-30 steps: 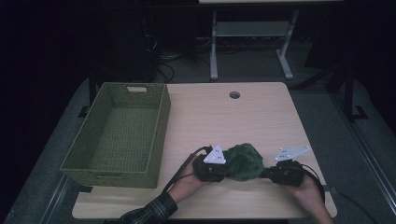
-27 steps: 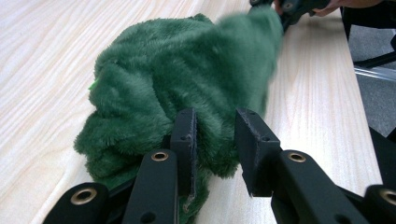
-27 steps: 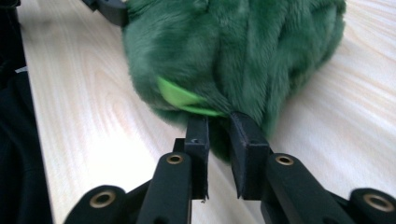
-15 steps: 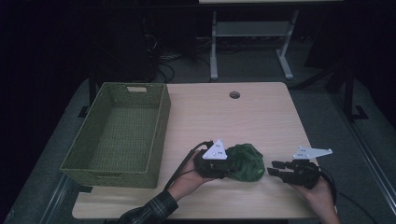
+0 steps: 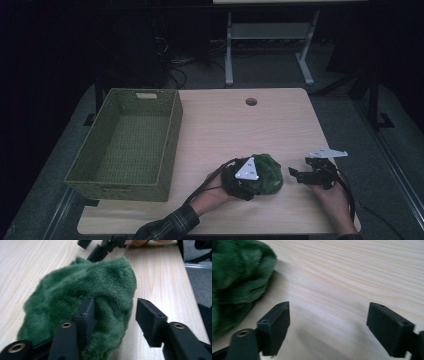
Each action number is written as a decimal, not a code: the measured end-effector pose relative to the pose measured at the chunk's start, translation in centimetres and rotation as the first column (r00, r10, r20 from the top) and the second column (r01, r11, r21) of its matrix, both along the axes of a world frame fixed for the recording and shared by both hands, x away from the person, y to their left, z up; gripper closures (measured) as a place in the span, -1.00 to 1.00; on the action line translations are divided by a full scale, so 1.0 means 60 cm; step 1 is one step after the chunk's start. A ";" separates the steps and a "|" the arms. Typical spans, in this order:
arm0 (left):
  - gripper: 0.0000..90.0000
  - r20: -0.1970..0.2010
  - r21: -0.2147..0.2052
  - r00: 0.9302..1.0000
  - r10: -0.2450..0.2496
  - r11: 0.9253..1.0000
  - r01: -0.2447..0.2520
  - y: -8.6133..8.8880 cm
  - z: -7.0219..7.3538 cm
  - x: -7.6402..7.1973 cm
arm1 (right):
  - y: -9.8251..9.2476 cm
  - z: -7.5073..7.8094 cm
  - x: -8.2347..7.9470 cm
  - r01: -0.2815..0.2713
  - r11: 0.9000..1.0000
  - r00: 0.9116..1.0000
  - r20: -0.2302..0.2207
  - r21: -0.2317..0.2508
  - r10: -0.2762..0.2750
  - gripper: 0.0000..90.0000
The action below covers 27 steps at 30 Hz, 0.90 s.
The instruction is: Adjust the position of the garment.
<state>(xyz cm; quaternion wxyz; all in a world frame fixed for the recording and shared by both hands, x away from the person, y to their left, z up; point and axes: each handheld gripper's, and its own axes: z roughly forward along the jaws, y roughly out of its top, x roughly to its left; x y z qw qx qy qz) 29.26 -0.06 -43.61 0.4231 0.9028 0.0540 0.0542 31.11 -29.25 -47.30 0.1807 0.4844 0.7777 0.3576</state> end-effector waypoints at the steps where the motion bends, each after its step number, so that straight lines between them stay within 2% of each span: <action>1: 0.01 0.002 0.008 1.000 -0.006 1.000 0.006 -0.002 -0.003 0.001 | 0.001 -0.002 0.004 0.004 1.000 1.000 0.000 0.000 -0.004 -0.63; 6: 0.00 0.031 0.055 0.999 -0.027 0.998 0.025 -0.007 -0.020 0.000 | 0.005 -0.009 0.018 0.029 0.999 1.000 0.007 -0.017 -0.029 -0.69; 10: -0.01 0.043 0.076 0.999 -0.028 0.997 0.025 -0.009 -0.027 0.002 | 0.007 -0.014 0.022 0.035 0.998 0.999 0.015 -0.042 -0.035 -0.70; 13: -0.03 0.084 0.098 0.996 -0.035 0.995 0.026 -0.012 -0.034 -0.001 | 0.008 -0.016 0.022 0.035 0.998 0.999 0.010 -0.046 -0.034 -0.71; 17: -0.01 0.117 0.119 0.993 -0.025 0.993 0.010 -0.015 -0.040 -0.005 | 0.007 -0.016 0.022 0.035 0.998 0.999 0.009 -0.045 -0.035 -0.71; 20: 0.01 0.159 0.140 0.987 -0.017 0.990 -0.006 -0.019 -0.045 -0.010 | 0.007 -0.017 0.022 0.033 0.999 0.999 0.005 -0.037 -0.033 -0.70; 23: 0.12 0.204 0.145 0.979 -0.001 0.989 -0.029 -0.021 -0.050 -0.014 | 0.007 -0.017 0.022 0.032 0.999 0.999 0.005 -0.037 -0.032 -0.70; 27: 0.28 0.189 0.124 0.982 0.015 0.991 -0.040 -0.018 -0.049 -0.009 | 0.007 -0.017 0.022 0.032 0.999 0.999 0.005 -0.037 -0.032 -0.70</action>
